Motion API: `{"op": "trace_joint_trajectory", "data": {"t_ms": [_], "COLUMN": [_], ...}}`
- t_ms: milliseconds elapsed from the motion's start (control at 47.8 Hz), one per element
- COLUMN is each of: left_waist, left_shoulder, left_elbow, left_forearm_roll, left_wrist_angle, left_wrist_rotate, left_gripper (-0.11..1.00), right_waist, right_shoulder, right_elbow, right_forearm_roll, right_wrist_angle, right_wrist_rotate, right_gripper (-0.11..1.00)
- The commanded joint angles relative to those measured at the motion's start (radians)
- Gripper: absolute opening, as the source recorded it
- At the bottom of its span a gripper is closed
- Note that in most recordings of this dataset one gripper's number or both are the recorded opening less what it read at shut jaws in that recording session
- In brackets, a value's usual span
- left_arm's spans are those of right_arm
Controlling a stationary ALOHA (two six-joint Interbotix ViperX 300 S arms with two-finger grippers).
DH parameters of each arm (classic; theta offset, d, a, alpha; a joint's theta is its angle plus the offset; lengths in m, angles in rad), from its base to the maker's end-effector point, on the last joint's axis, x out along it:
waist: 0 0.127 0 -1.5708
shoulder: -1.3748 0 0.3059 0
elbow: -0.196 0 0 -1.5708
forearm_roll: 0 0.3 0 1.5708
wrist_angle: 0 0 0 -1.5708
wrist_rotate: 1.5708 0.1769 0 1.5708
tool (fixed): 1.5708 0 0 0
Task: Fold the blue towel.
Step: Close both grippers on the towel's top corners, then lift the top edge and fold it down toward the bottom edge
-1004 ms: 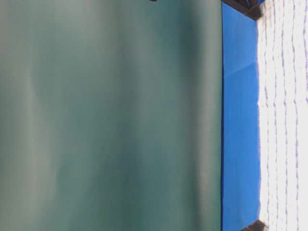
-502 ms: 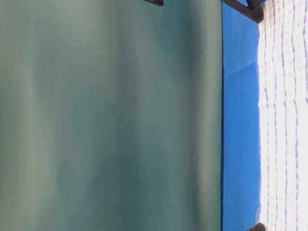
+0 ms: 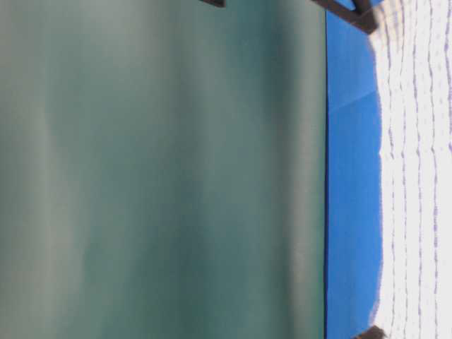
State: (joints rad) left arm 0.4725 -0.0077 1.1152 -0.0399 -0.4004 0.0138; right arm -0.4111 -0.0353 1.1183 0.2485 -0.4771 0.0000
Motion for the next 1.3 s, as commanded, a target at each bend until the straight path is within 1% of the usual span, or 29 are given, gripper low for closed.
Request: {"op": "trace_joint_trajectory", "data": {"t_ms": [0, 105, 293, 439, 586, 690, 836, 962, 1171, 1276], "left_waist": [-0.003, -0.003, -0.005, -0.02, -0.052, -0.097, -0.166, -0.239, -0.347, -0.403], "left_shoulder": [-0.04, -0.048, -0.048, -0.058, -0.107, -0.164, -0.249, -0.331, -0.43, -0.465], "left_elbow": [-0.018, -0.02, -0.021, -0.015, 0.005, 0.023, 0.044, 0.064, 0.089, 0.103], "left_forearm_roll": [0.003, 0.003, 0.003, 0.003, 0.003, 0.003, 0.002, 0.002, 0.0, -0.002], "left_wrist_angle": [0.017, 0.035, 0.037, 0.037, 0.054, 0.057, 0.071, 0.095, 0.129, 0.133], "left_wrist_rotate": [0.003, 0.018, 0.018, 0.017, 0.008, 0.002, -0.009, -0.028, -0.049, -0.077], "left_gripper": [0.06, 0.06, 0.06, 0.06, 0.06, 0.06, 0.06, 0.06, 0.06, 0.06], "right_waist": [0.002, 0.002, 0.002, 0.002, 0.021, 0.044, 0.089, 0.149, 0.27, 0.331], "right_shoulder": [-0.049, -0.06, -0.06, -0.069, -0.104, -0.144, -0.212, -0.282, -0.385, -0.417], "right_elbow": [-0.006, -0.008, -0.009, -0.003, 0.003, 0.005, 0.017, 0.037, 0.06, 0.063], "right_forearm_roll": [0.002, 0.0, 0.002, 0.002, 0.005, 0.017, 0.049, 0.097, 0.163, 0.201], "right_wrist_angle": [0.014, 0.015, 0.02, 0.026, 0.08, 0.12, 0.156, 0.173, 0.209, 0.224], "right_wrist_rotate": [-0.003, -0.003, -0.003, 0.003, 0.005, 0.005, 0.005, 0.005, 0.005, 0.005], "right_gripper": [0.07, 0.07, 0.07, 0.07, 0.07, 0.07, 0.07, 0.07, 0.07, 0.07]}}
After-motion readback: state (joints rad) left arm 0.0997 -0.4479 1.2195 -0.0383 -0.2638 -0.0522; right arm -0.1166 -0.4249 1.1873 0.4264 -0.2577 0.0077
